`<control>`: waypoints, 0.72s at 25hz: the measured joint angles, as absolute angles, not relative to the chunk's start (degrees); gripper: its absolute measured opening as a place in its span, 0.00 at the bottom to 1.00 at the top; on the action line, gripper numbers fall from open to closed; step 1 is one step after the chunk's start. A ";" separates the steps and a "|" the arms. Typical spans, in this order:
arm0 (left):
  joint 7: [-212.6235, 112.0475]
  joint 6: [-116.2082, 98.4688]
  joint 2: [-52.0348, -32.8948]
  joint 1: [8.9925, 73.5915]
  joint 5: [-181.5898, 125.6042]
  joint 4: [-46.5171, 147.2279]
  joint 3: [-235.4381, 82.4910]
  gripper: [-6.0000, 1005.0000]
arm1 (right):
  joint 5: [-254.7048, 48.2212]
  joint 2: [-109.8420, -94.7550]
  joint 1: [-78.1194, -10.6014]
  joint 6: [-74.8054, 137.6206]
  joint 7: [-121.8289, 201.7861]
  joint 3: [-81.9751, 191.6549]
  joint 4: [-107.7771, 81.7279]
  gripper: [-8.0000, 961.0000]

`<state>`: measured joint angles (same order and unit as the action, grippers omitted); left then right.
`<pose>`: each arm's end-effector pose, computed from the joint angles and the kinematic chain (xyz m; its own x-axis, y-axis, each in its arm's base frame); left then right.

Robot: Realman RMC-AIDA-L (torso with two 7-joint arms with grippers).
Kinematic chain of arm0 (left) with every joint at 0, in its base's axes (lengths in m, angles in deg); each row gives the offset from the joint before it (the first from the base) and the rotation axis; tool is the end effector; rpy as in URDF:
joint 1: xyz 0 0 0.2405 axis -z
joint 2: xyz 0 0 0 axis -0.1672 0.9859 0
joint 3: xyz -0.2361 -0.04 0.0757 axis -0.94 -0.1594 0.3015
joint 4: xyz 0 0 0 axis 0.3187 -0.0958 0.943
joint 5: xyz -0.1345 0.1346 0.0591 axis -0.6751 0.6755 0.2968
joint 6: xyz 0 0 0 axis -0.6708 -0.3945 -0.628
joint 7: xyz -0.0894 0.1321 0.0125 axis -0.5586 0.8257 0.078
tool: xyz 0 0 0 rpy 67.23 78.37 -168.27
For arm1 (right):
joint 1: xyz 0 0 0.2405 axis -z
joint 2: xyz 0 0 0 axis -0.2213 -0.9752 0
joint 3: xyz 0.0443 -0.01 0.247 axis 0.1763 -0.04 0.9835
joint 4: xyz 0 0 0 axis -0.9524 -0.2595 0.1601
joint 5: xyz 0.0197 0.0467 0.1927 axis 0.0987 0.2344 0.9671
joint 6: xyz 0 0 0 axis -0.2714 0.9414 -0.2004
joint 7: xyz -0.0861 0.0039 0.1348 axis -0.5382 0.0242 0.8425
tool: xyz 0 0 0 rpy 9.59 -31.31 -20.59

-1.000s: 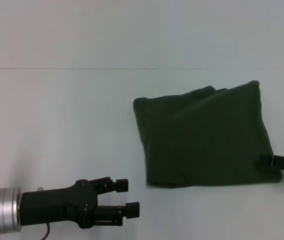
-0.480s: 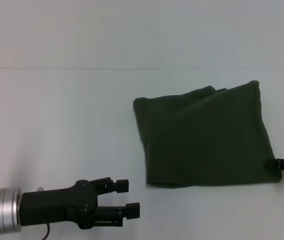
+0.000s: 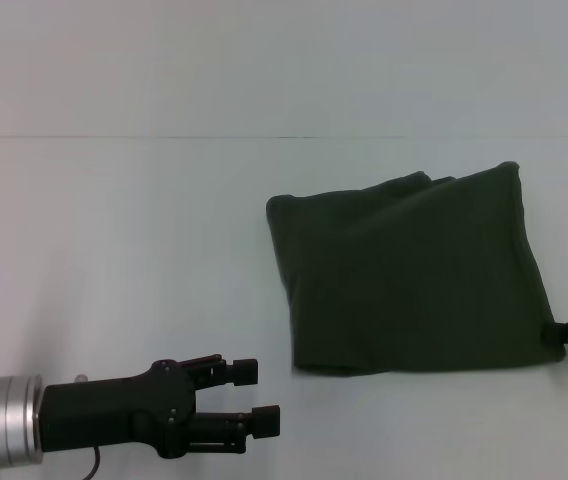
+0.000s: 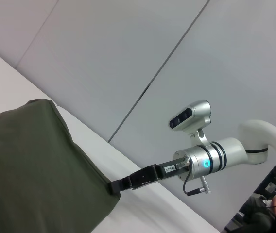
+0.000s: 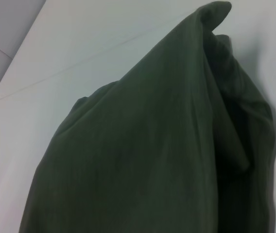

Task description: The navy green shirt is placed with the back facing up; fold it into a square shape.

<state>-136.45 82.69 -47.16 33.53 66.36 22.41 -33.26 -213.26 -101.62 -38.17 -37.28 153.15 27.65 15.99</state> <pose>-0.2445 0.2574 -0.0398 0.5808 0.5979 0.5525 0.5718 -0.7827 0.2459 0.3473 0.3147 0.0255 0.2572 -0.8342 -0.4878 -0.9652 -0.2466 -0.0871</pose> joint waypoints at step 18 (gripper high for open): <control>-136.45 82.65 -47.16 33.54 66.36 22.41 -33.26 0.92 | -218.15 -101.21 -38.32 -40.28 149.75 27.56 15.52 0.03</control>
<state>-136.45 82.65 -47.16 33.54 66.36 22.41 -33.26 -218.15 -101.21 -38.32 -40.28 149.75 27.56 15.52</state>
